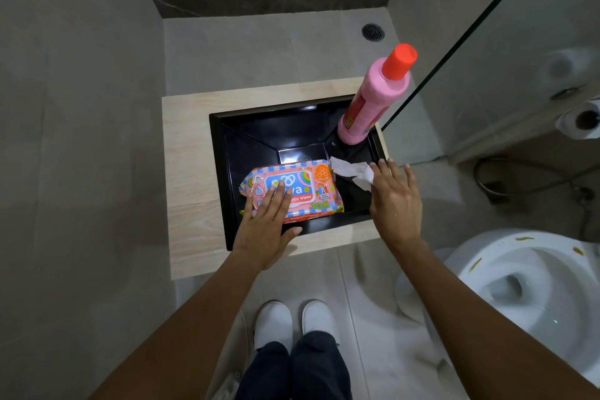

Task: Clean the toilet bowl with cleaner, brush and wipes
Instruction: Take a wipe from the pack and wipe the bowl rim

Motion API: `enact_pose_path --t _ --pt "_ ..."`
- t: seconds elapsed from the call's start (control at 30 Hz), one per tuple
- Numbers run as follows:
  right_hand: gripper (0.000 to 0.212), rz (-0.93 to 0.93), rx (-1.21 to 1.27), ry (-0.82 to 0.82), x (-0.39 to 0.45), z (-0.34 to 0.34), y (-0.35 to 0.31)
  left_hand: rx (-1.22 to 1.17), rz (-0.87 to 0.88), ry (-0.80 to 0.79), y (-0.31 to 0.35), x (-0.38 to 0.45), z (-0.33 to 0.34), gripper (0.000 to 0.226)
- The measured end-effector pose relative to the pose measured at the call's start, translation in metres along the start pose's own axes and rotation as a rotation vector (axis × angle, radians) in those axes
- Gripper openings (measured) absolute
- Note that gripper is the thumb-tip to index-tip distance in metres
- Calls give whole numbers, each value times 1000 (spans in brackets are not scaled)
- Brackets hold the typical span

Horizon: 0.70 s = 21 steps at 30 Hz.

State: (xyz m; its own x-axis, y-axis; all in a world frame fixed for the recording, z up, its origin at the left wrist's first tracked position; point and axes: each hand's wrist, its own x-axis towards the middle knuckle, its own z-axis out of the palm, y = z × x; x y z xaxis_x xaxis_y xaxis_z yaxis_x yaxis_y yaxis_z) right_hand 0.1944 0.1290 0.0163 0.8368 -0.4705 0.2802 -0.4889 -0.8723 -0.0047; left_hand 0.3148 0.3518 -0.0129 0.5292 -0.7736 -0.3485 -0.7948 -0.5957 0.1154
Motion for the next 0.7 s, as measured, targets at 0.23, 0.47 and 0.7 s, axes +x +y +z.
enact_pose_path --t 0.23,0.47,0.7 --pt "41 62 26 -28 -23 -11 6 33 68 -45 2 -1 -16 103" --pt "37 207 51 -23 -51 -40 26 -26 158 -29 34 14 -50 104" --pt "37 440 82 -2 -84 -67 65 40 299 -45 94 50 -75 91"
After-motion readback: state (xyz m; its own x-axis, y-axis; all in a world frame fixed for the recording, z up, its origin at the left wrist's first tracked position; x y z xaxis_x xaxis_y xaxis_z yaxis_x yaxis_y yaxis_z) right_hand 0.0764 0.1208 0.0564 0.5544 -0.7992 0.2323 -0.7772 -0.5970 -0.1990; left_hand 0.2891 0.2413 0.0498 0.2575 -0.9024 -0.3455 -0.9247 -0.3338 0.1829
